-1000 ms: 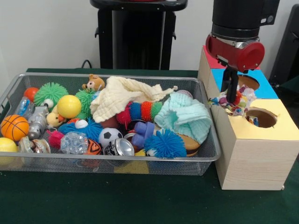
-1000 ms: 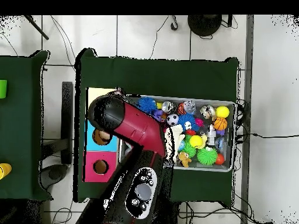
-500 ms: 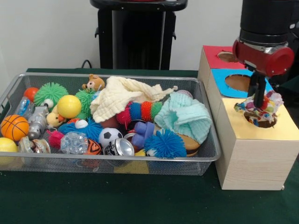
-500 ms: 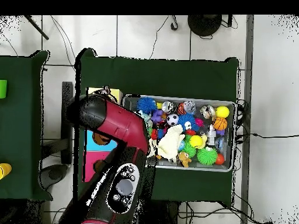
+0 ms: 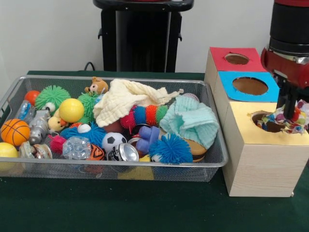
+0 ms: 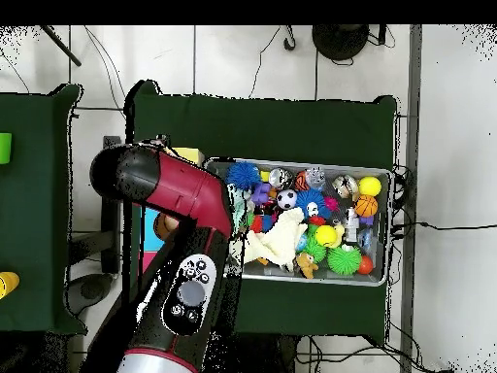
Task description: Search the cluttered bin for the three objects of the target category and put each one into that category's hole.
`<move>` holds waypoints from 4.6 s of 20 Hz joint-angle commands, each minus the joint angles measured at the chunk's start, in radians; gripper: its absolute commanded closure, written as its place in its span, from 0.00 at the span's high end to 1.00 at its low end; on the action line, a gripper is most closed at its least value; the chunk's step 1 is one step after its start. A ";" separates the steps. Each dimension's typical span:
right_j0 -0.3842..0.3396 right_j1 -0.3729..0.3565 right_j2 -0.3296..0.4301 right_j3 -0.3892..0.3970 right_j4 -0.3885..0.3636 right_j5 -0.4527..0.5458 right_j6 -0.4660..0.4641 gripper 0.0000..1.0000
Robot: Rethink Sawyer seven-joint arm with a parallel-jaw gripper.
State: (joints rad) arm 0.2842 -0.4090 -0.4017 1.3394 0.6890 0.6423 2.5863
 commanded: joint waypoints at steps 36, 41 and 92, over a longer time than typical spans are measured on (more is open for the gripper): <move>-0.104 0.225 -0.124 -0.501 0.019 0.474 0.310 0.00; -0.116 0.207 -0.157 -0.558 -0.001 0.590 0.309 0.00; -0.767 0.392 -2.249 -1.320 1.882 0.993 -0.065 0.00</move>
State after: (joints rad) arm -0.4525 0.0163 -2.1920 0.0739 2.3739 1.5138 2.7237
